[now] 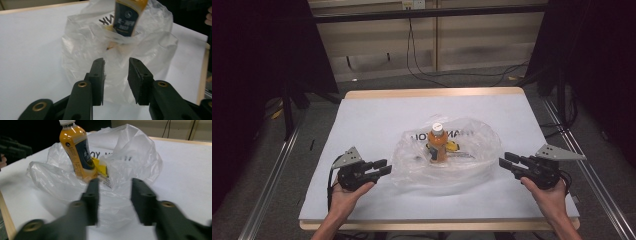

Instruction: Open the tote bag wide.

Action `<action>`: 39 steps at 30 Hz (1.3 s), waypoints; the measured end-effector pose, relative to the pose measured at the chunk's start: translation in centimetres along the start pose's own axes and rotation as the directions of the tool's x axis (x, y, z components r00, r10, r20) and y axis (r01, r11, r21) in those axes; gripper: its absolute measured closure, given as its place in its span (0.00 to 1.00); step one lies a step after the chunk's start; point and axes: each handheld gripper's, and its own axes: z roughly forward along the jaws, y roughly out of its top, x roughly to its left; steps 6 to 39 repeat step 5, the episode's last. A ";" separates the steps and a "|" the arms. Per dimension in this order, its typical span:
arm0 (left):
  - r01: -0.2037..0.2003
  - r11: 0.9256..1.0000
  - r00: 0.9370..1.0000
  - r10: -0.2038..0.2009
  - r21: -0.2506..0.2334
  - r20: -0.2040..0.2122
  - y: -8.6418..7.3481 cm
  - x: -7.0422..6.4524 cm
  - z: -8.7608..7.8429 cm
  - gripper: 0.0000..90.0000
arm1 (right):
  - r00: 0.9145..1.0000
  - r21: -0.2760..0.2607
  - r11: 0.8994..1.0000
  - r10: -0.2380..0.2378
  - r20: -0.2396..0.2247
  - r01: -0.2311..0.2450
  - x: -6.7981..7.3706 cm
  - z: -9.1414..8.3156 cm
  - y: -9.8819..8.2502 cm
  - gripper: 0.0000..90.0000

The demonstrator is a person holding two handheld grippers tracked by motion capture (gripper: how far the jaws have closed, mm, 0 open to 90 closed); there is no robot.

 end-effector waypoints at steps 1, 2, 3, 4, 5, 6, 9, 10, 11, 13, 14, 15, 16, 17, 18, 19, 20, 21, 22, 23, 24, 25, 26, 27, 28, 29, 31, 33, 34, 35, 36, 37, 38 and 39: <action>-0.003 1.000 1.000 0.003 -0.003 -0.004 0.0 -0.1 0.0 0.64 | 1.000 -0.011 1.000 -0.002 0.020 0.002 0.0 -0.1 -0.1 0.43; -0.013 1.000 1.000 0.013 -0.007 -0.016 -0.1 -0.3 -0.1 0.55 | 1.000 -0.008 1.000 -0.010 0.029 0.010 0.0 -0.1 -0.1 0.38; -0.024 1.000 0.999 0.023 -0.013 -0.032 -0.1 -0.4 -0.1 0.44 | 0.999 -0.011 1.000 -0.010 0.031 0.011 0.0 -0.2 -0.2 0.31; -0.023 0.999 0.999 0.022 -0.028 -0.042 -0.1 -0.6 -0.1 0.34 | 0.999 -0.015 1.000 -0.013 0.043 0.014 0.0 -0.3 -0.3 0.21; -0.032 0.999 0.998 0.030 -0.025 -0.061 -0.2 -0.7 -0.1 0.26 | 0.998 -0.018 1.000 -0.001 0.056 0.002 0.0 -0.3 -0.3 0.16; -0.032 0.999 0.998 0.030 -0.025 -0.061 -0.2 -0.7 -0.1 0.26 | 0.998 -0.018 1.000 -0.001 0.056 0.002 0.0 -0.3 -0.3 0.16; -0.032 0.999 0.998 0.030 -0.025 -0.061 -0.2 -0.7 -0.1 0.26 | 0.998 -0.018 1.000 -0.001 0.056 0.002 0.0 -0.3 -0.3 0.16; -0.032 0.999 0.998 0.030 -0.025 -0.061 -0.2 -0.7 -0.1 0.26 | 0.998 -0.018 1.000 -0.001 0.056 0.002 0.0 -0.3 -0.3 0.16; -0.032 0.999 0.998 0.030 -0.025 -0.061 -0.2 -0.7 -0.1 0.26 | 0.998 -0.018 1.000 -0.001 0.056 0.002 0.0 -0.3 -0.3 0.16; -0.032 0.999 0.998 0.030 -0.025 -0.061 -0.2 -0.7 -0.1 0.26 | 0.998 -0.018 1.000 -0.001 0.056 0.002 0.0 -0.3 -0.3 0.16; -0.032 0.999 0.998 0.030 -0.025 -0.061 -0.2 -0.7 -0.1 0.26 | 0.998 -0.018 1.000 -0.001 0.056 0.002 0.0 -0.3 -0.3 0.16; -0.032 0.999 0.998 0.030 -0.025 -0.061 -0.2 -0.7 -0.1 0.26 | 0.998 -0.018 1.000 -0.001 0.056 0.002 0.0 -0.3 -0.3 0.16; -0.032 0.999 0.998 0.030 -0.025 -0.061 -0.2 -0.7 -0.1 0.26 | 0.998 -0.018 1.000 -0.001 0.056 0.002 0.0 -0.3 -0.3 0.16; -0.032 0.999 0.998 0.030 -0.025 -0.061 -0.2 -0.7 -0.1 0.26 | 0.998 -0.018 1.000 -0.001 0.056 0.002 0.0 -0.3 -0.3 0.16; -0.032 0.999 0.998 0.030 -0.025 -0.061 -0.2 -0.7 -0.1 0.26 | 0.998 -0.018 1.000 -0.001 0.056 0.002 0.0 -0.3 -0.3 0.16; -0.032 0.999 0.998 0.030 -0.025 -0.061 -0.2 -0.7 -0.1 0.26 | 0.998 -0.018 1.000 -0.001 0.056 0.002 0.0 -0.3 -0.3 0.16; -0.032 0.999 0.998 0.030 -0.025 -0.061 -0.2 -0.7 -0.1 0.26 | 0.998 -0.018 1.000 -0.001 0.056 0.002 0.0 -0.3 -0.3 0.16; -0.032 0.999 0.998 0.030 -0.025 -0.061 -0.2 -0.7 -0.1 0.26 | 0.998 -0.018 1.000 -0.001 0.056 0.002 0.0 -0.3 -0.3 0.16; -0.032 0.999 0.998 0.030 -0.025 -0.061 -0.2 -0.7 -0.1 0.26 | 0.998 -0.018 1.000 -0.001 0.056 0.002 0.0 -0.3 -0.3 0.16; -0.032 0.999 0.998 0.030 -0.025 -0.061 -0.2 -0.7 -0.1 0.26 | 0.998 -0.018 1.000 -0.001 0.056 0.002 0.0 -0.3 -0.3 0.16; -0.032 0.999 0.998 0.030 -0.025 -0.061 -0.2 -0.7 -0.1 0.26 | 0.998 -0.018 1.000 -0.001 0.056 0.002 0.0 -0.3 -0.3 0.16; -0.032 0.999 0.998 0.030 -0.025 -0.061 -0.2 -0.7 -0.1 0.26 | 0.998 -0.018 1.000 -0.001 0.056 0.002 0.0 -0.3 -0.3 0.16; -0.032 0.999 0.998 0.030 -0.025 -0.061 -0.2 -0.7 -0.1 0.26 | 0.998 -0.018 1.000 -0.001 0.056 0.002 0.0 -0.3 -0.3 0.16; -0.032 0.999 0.998 0.030 -0.025 -0.061 -0.2 -0.7 -0.1 0.26 | 0.998 -0.018 1.000 -0.001 0.056 0.002 0.0 -0.3 -0.3 0.16; -0.032 0.999 0.998 0.030 -0.025 -0.061 -0.2 -0.7 -0.1 0.26 | 0.998 -0.018 1.000 -0.001 0.056 0.002 0.0 -0.3 -0.3 0.16; -0.032 0.999 0.998 0.030 -0.025 -0.061 -0.2 -0.7 -0.1 0.26 | 0.998 -0.018 1.000 -0.001 0.056 0.002 0.0 -0.3 -0.3 0.16; -0.032 0.999 0.998 0.030 -0.025 -0.061 -0.2 -0.7 -0.1 0.26 | 0.998 -0.018 1.000 -0.001 0.056 0.002 0.0 -0.3 -0.3 0.16; -0.032 0.999 0.998 0.030 -0.025 -0.061 -0.2 -0.7 -0.1 0.26 | 0.998 -0.018 1.000 -0.001 0.056 0.002 0.0 -0.3 -0.3 0.16; -0.032 0.999 0.998 0.030 -0.025 -0.061 -0.2 -0.7 -0.1 0.26 | 0.998 -0.018 1.000 -0.001 0.056 0.002 0.0 -0.3 -0.3 0.16; -0.032 0.999 0.998 0.030 -0.025 -0.061 -0.2 -0.7 -0.1 0.26 | 0.998 -0.018 1.000 -0.001 0.056 0.002 0.0 -0.3 -0.3 0.16; -0.032 0.999 0.998 0.030 -0.025 -0.061 -0.2 -0.7 -0.1 0.26 | 0.998 -0.018 1.000 -0.001 0.056 0.002 0.0 -0.3 -0.3 0.16; -0.032 0.999 0.998 0.030 -0.025 -0.061 -0.2 -0.7 -0.1 0.26 | 0.998 -0.018 1.000 -0.001 0.056 0.002 0.0 -0.3 -0.3 0.16; -0.032 0.999 0.998 0.030 -0.025 -0.061 -0.2 -0.7 -0.1 0.26 | 0.998 -0.018 1.000 -0.001 0.056 0.002 0.0 -0.3 -0.3 0.16; -0.032 0.999 0.998 0.030 -0.025 -0.061 -0.2 -0.7 -0.1 0.26 | 0.998 -0.018 1.000 -0.001 0.056 0.002 0.0 -0.3 -0.3 0.16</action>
